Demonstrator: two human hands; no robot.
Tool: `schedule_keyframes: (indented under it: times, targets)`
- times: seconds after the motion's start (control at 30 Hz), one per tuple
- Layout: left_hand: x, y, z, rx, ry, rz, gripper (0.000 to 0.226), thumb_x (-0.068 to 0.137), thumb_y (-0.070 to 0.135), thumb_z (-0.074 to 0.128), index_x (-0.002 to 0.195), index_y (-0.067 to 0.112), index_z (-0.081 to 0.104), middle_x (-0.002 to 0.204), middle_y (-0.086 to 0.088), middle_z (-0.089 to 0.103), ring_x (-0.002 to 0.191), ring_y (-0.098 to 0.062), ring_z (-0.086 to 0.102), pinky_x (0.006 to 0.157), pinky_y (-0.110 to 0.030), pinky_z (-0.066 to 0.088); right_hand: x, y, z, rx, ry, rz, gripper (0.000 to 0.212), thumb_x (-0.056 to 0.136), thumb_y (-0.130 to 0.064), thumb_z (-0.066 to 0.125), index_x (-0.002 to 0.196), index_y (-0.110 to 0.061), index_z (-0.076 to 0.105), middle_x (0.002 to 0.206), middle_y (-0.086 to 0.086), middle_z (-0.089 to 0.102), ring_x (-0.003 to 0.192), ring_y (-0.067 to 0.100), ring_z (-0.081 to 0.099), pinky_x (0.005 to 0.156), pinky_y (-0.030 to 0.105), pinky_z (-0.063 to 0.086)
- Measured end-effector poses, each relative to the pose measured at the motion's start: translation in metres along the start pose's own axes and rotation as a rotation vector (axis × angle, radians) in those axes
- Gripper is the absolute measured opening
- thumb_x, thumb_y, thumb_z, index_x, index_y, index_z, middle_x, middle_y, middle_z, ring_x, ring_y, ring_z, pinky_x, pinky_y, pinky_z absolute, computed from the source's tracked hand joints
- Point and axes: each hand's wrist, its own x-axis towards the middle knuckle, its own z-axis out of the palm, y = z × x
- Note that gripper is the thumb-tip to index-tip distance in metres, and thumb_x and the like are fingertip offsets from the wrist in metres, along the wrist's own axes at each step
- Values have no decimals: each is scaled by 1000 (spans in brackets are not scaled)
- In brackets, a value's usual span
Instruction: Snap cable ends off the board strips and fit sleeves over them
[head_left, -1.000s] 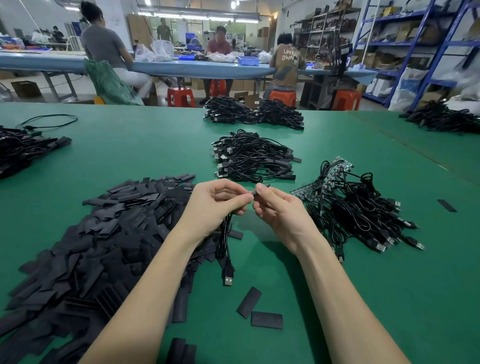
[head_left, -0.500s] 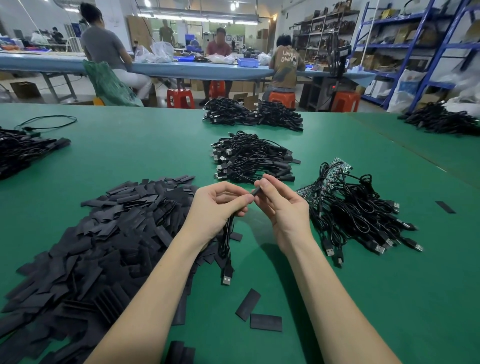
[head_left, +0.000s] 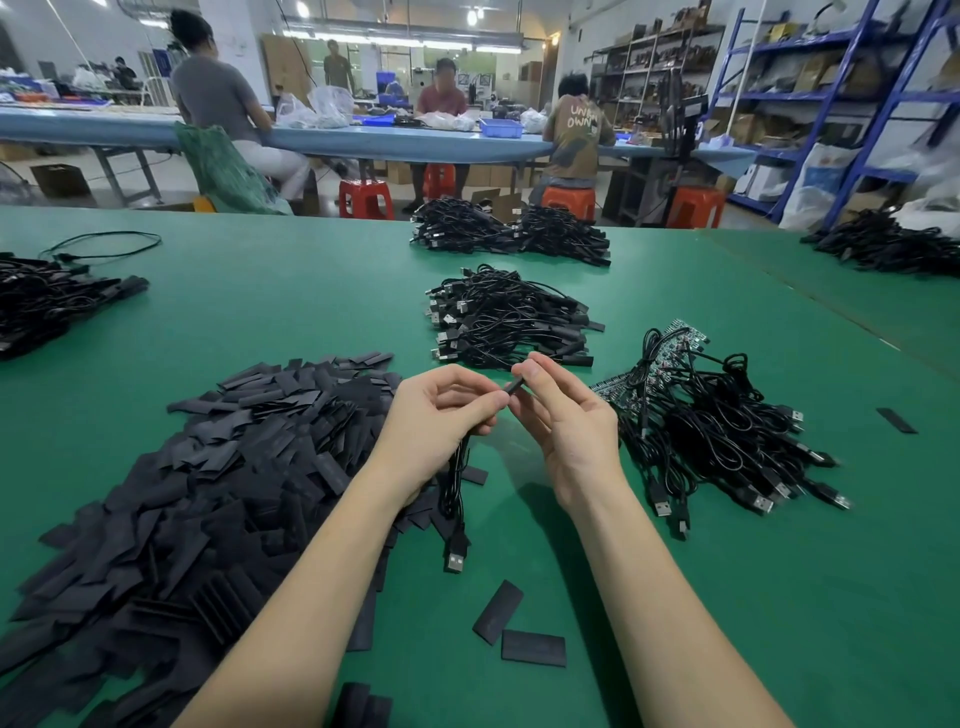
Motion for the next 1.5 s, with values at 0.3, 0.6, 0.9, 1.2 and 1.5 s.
schedule_keyframes:
  times: [0.3,0.6,0.9,1.2,1.5]
  targets:
    - [1,-3,-2,336,-127,-161,38,77,21,87,104,29,63,100,2,70,84,-14,72,74,-24,57,14,-16,-10,146,161,-111,12,88,-4,74,97,-12,72,87,5,76,85,19,68,72,22,60]
    - [5,-5,2,163,80,-111,32,77,19,87,98,24,63,94,2,78,88,-13,75,84,-28,57,16,-12,-13,-31,148,-11,50,94,-36,69,138,-18,50,118,3,69,86,21,73,71,28,62]
    - [30,12,14,535,224,182,29,79,17,81,91,22,55,81,9,70,68,1,65,66,-1,41,11,35,-3,-920,119,-222,10,91,-23,60,99,-26,66,85,-20,64,90,13,64,82,28,47]
    - [151,40,30,1050,-83,275,22,84,7,69,97,15,53,94,-5,64,85,-28,59,83,-44,53,30,32,-13,-951,118,-66,9,84,-29,62,80,-25,70,74,-11,70,74,9,66,71,26,52]
    - [186,-15,36,1275,-103,262,22,91,13,68,112,11,61,122,-11,54,121,-32,43,100,-45,43,34,34,-14,-997,115,-71,12,84,-32,63,76,-26,70,69,-11,69,73,10,66,70,25,52]
